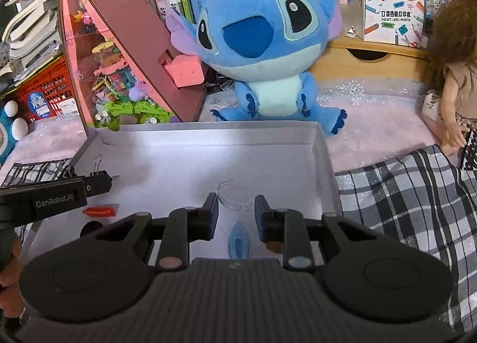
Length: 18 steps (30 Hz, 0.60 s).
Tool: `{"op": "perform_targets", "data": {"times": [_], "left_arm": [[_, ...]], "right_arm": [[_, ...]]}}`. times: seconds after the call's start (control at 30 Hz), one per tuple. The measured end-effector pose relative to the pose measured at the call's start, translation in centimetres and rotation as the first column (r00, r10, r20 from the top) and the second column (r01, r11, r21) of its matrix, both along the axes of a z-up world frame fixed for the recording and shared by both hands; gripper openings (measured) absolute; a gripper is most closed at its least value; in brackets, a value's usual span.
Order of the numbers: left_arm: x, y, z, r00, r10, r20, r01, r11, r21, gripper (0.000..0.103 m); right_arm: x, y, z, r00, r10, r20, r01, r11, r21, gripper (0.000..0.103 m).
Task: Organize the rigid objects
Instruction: 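Lower and open both tools to drop the clip and cup into the tray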
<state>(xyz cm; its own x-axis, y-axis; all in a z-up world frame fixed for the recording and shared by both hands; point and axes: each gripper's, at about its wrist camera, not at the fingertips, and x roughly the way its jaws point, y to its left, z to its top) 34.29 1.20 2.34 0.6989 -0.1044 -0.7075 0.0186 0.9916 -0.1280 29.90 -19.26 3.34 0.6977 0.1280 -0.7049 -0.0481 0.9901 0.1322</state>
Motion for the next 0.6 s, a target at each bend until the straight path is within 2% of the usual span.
{"op": "perform_targets", "data": {"times": [0.6], "left_arm": [[0.0, -0.9, -0.9, 0.999, -0.033, -0.007, 0.033, 0.999, 0.04, 0.03]], "right_arm": [[0.6, -0.1, -1.3, 0.999, -0.016, -0.027, 0.016, 1.0, -0.008, 0.032]]}}
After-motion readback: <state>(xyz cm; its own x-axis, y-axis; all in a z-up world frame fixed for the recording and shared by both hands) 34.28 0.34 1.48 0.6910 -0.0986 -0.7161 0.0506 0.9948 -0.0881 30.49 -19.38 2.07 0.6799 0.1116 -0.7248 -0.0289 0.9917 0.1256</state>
